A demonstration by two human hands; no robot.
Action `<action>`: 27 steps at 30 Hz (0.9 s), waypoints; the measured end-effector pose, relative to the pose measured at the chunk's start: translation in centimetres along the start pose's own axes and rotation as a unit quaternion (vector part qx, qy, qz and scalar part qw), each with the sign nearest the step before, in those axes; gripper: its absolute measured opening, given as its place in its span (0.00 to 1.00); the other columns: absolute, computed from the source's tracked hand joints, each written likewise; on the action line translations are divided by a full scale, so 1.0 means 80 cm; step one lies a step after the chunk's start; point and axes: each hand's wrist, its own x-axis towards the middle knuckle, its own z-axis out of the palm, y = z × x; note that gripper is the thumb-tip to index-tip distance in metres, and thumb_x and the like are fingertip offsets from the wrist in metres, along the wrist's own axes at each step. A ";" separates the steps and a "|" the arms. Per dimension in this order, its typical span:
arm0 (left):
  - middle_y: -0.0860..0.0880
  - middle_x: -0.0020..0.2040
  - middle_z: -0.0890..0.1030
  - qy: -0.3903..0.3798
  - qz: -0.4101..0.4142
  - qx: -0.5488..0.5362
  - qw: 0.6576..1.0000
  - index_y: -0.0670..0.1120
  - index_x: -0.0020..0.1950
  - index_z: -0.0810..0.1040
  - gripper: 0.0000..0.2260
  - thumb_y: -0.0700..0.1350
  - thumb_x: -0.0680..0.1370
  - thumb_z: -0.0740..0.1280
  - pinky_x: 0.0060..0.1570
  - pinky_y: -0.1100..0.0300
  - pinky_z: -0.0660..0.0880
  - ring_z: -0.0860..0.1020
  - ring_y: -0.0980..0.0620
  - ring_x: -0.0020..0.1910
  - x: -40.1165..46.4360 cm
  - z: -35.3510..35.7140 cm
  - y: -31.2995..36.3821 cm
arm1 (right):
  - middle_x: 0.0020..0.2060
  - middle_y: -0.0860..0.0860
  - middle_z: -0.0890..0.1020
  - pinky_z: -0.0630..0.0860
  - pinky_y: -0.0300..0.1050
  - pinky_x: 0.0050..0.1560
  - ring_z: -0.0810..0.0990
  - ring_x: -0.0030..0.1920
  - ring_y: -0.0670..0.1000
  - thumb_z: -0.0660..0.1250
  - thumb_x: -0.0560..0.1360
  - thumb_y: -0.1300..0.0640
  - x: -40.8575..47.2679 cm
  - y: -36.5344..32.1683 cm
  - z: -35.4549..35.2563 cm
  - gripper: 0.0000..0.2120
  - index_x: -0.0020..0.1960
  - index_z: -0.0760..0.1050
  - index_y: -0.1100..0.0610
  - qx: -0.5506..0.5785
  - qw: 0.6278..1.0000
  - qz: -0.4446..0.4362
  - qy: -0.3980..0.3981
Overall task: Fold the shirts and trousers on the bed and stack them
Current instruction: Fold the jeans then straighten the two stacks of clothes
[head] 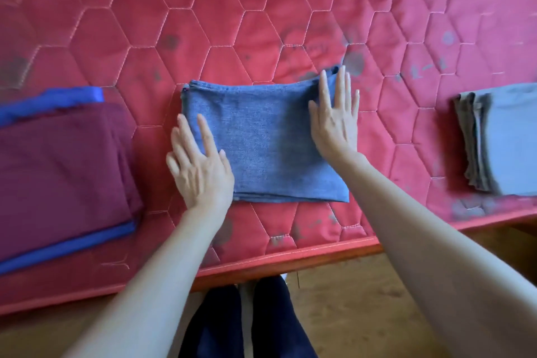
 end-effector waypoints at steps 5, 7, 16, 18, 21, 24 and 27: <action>0.43 0.78 0.59 0.001 0.307 0.024 0.951 0.42 0.78 0.59 0.27 0.42 0.80 0.62 0.74 0.41 0.51 0.57 0.43 0.77 0.036 0.019 0.016 | 0.78 0.58 0.53 0.45 0.61 0.76 0.51 0.78 0.56 0.54 0.82 0.50 -0.059 -0.080 0.032 0.26 0.78 0.56 0.55 0.026 0.997 -0.066 -0.043; 0.46 0.79 0.57 -0.018 0.325 0.062 0.944 0.44 0.78 0.57 0.26 0.46 0.81 0.59 0.75 0.42 0.50 0.55 0.45 0.78 0.060 0.029 0.017 | 0.79 0.54 0.50 0.43 0.62 0.75 0.47 0.78 0.53 0.52 0.82 0.47 -0.066 -0.088 0.049 0.26 0.79 0.52 0.51 0.005 0.995 -0.056 -0.078; 0.44 0.78 0.59 -0.016 0.215 0.079 0.973 0.51 0.79 0.55 0.25 0.57 0.82 0.47 0.74 0.37 0.46 0.53 0.42 0.77 0.108 0.035 0.027 | 0.79 0.50 0.48 0.39 0.61 0.75 0.44 0.78 0.51 0.46 0.81 0.39 0.008 -0.021 0.038 0.29 0.79 0.46 0.46 -0.040 0.995 0.048 -0.073; 0.44 0.79 0.55 -0.020 0.183 0.077 0.980 0.52 0.79 0.54 0.25 0.57 0.82 0.48 0.72 0.34 0.45 0.51 0.42 0.78 0.106 0.031 0.024 | 0.79 0.50 0.46 0.39 0.64 0.74 0.42 0.78 0.50 0.45 0.81 0.38 0.014 -0.008 0.033 0.29 0.79 0.45 0.46 -0.059 0.994 0.059 -0.078; 0.43 0.80 0.51 -0.022 0.119 0.036 0.992 0.53 0.79 0.53 0.25 0.56 0.82 0.51 0.69 0.30 0.48 0.49 0.40 0.78 0.091 0.026 0.007 | 0.79 0.50 0.43 0.42 0.66 0.73 0.42 0.78 0.53 0.44 0.81 0.37 -0.013 0.003 0.032 0.29 0.79 0.43 0.44 -0.045 0.991 0.102 -0.075; 0.39 0.79 0.47 -0.043 0.073 0.008 0.996 0.52 0.79 0.52 0.27 0.56 0.82 0.53 0.68 0.31 0.56 0.51 0.34 0.76 0.068 0.023 -0.010 | 0.79 0.56 0.46 0.49 0.62 0.74 0.47 0.78 0.55 0.47 0.81 0.37 -0.055 0.014 0.033 0.30 0.79 0.43 0.43 -0.001 0.986 0.152 -0.074; 0.32 0.77 0.49 -0.062 0.048 -0.014 0.997 0.50 0.80 0.52 0.28 0.56 0.82 0.53 0.67 0.35 0.62 0.56 0.32 0.74 0.057 0.021 -0.017 | 0.78 0.59 0.53 0.50 0.55 0.76 0.50 0.78 0.56 0.50 0.81 0.39 -0.075 0.022 0.033 0.30 0.79 0.46 0.44 0.018 0.986 0.152 -0.069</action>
